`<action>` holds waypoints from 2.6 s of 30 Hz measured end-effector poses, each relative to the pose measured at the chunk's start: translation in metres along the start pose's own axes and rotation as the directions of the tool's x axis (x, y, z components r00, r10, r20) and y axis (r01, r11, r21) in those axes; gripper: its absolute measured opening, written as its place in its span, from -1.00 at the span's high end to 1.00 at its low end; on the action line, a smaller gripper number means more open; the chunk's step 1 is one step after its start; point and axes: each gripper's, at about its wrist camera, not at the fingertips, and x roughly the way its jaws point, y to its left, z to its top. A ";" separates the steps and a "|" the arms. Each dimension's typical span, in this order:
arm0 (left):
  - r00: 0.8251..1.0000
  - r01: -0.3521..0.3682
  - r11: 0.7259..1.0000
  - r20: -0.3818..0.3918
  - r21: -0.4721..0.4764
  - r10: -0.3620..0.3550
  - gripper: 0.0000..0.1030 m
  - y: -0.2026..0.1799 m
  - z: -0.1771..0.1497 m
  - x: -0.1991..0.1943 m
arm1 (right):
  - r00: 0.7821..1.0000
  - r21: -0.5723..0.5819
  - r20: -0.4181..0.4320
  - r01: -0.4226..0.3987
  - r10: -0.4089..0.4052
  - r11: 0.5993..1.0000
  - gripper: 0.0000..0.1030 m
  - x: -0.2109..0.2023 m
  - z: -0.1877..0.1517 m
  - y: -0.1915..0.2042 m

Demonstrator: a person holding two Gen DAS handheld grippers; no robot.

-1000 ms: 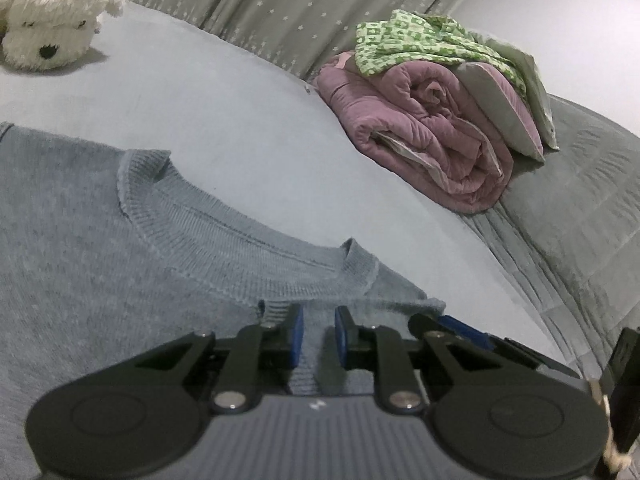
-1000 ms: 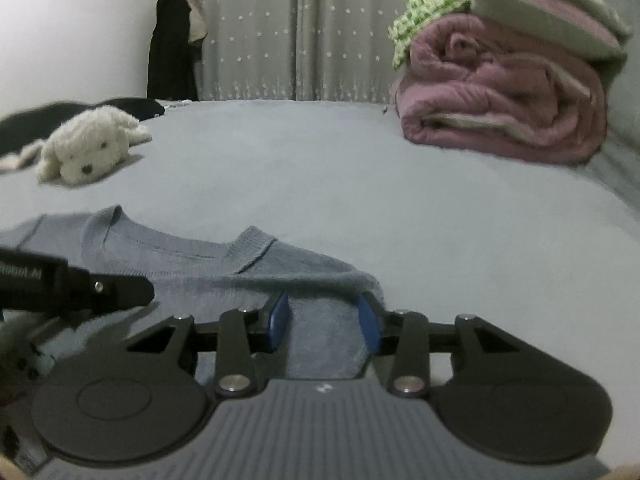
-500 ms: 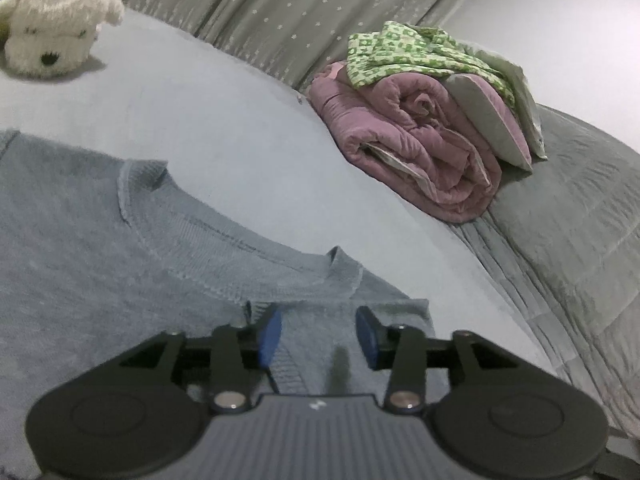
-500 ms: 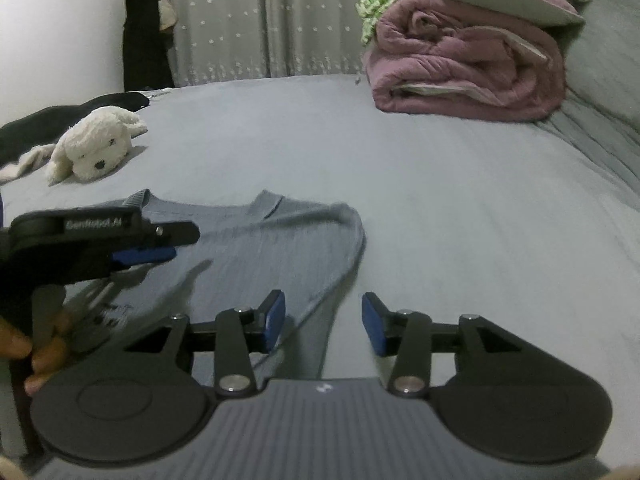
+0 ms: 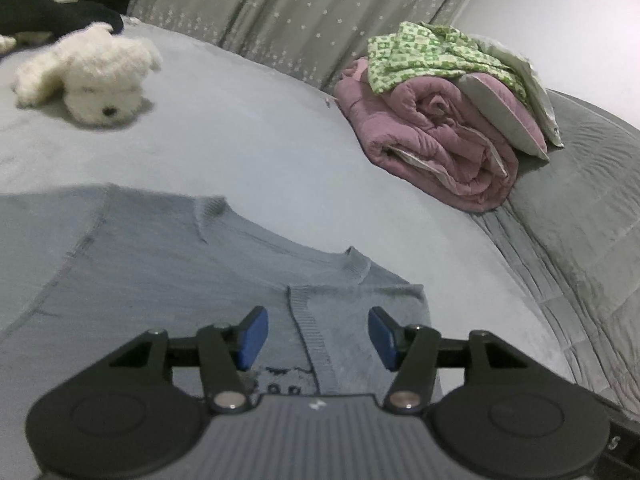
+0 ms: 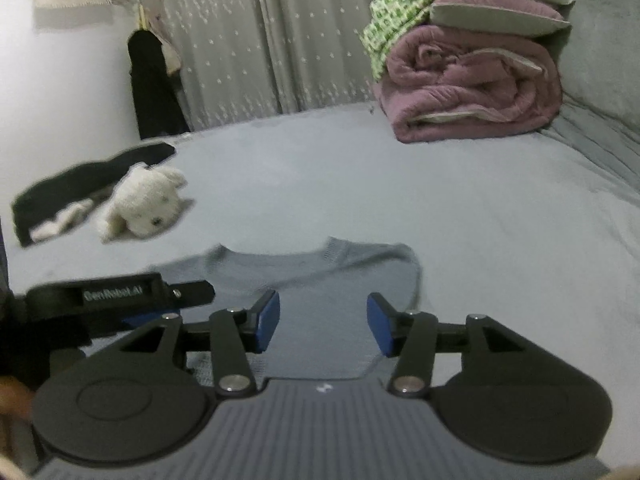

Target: Fold clothes

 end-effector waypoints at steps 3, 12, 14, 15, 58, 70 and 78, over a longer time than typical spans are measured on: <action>1.000 -0.021 0.999 0.014 0.028 0.020 -0.16 -0.001 0.003 -0.025 | 0.999 0.024 0.022 -0.024 0.024 0.999 -0.04 -0.016 0.002 0.013; 0.994 -0.111 0.988 0.031 0.104 0.108 -0.22 0.018 -0.004 -0.086 | 0.997 0.123 0.038 -0.065 0.060 0.990 -0.06 -0.042 -0.006 0.037; 0.991 -0.131 0.986 0.028 0.101 0.129 -0.22 0.028 -0.008 -0.094 | 0.997 0.139 0.034 -0.068 0.064 0.988 -0.06 -0.043 -0.008 0.041; 0.990 -0.142 0.984 0.021 0.103 0.141 -0.22 0.032 -0.011 -0.097 | 0.997 0.147 0.032 -0.070 0.066 0.987 -0.06 -0.042 -0.009 0.043; 0.910 -0.365 0.860 0.056 -0.358 0.410 -0.09 0.195 -0.015 -0.088 | 0.969 0.136 -0.205 -0.110 0.136 0.985 -0.17 0.006 -0.065 0.086; 0.951 -0.240 0.891 0.088 -0.386 0.295 0.88 0.207 -0.006 -0.079 | 0.954 0.149 -0.234 -0.157 0.189 0.976 -0.17 0.022 -0.057 0.091; 0.972 -0.163 0.958 0.126 -0.234 0.197 0.91 0.185 0.001 -0.077 | 0.933 0.232 -0.228 -0.227 0.280 0.946 -0.17 0.045 -0.040 0.096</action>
